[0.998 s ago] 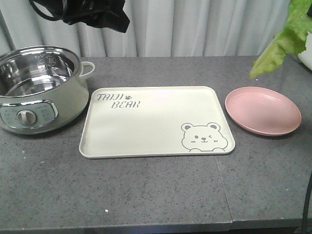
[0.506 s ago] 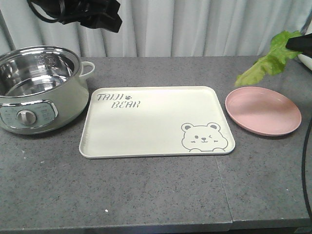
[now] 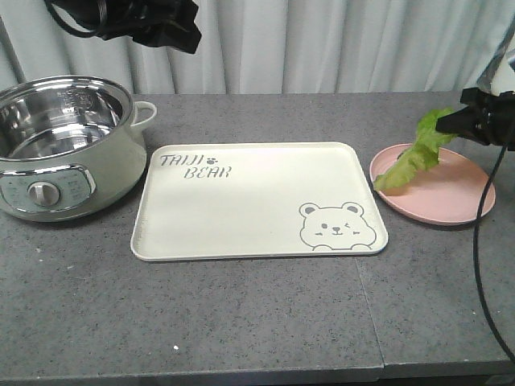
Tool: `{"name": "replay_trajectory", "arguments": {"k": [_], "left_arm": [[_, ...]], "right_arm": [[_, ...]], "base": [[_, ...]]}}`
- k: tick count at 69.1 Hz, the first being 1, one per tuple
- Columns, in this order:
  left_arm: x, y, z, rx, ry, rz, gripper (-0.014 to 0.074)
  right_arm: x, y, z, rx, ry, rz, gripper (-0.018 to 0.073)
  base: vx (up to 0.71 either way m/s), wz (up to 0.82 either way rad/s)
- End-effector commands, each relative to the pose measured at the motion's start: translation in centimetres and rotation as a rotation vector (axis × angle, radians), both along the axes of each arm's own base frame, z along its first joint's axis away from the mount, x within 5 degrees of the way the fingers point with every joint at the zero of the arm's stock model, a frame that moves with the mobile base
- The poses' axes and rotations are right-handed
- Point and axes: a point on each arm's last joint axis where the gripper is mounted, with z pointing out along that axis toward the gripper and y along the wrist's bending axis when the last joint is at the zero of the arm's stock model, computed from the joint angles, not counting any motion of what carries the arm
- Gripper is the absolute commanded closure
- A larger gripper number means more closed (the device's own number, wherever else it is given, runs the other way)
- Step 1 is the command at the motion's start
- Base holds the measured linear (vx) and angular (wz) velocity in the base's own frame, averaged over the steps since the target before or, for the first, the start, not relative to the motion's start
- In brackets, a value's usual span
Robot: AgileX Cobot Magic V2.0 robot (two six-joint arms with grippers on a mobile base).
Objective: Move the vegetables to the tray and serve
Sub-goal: 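Lower the lettuce onto the pink plate and open the right gripper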
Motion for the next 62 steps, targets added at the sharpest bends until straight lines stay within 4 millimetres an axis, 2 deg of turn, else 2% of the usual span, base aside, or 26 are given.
{"name": "replay_trajectory", "arguments": {"k": [1, 7, 18, 26, 49, 62], "left_arm": [[-1.6, 0.6, 2.4, -0.056, -0.075, 0.004, 0.0178], [-1.6, 0.6, 2.4, -0.057, -0.075, 0.003, 0.0178], [-1.6, 0.6, 2.4, -0.057, -0.075, 0.003, 0.0178], [-1.6, 0.6, 2.4, -0.057, -0.075, 0.003, 0.0178], [-1.6, 0.6, 2.4, -0.057, -0.075, 0.003, 0.0178], [-1.5, 0.6, 2.3, -0.056, -0.074, 0.003, 0.0178]], "right_arm": [[-0.4, 0.0, 2.7, -0.054, -0.052, 0.009, 0.0504], [-0.6, -0.2, 2.2, -0.113, -0.025, 0.023, 0.0426], [-0.7, -1.0, 1.6, -0.18, 0.041, -0.033, 0.0226], [-0.7, -1.7, 1.5, -0.257, 0.082, -0.083, 0.0128], [-0.7, -3.2, 5.4, -0.382, 0.142, -0.183, 0.0115], [-1.9, -3.5, 5.3, -0.384, 0.338, -0.219, 0.0118]], "base": [[0.0, 0.0], [0.0, 0.0], [0.0, 0.0], [0.0, 0.0], [0.0, 0.0], [0.0, 0.0]]}}
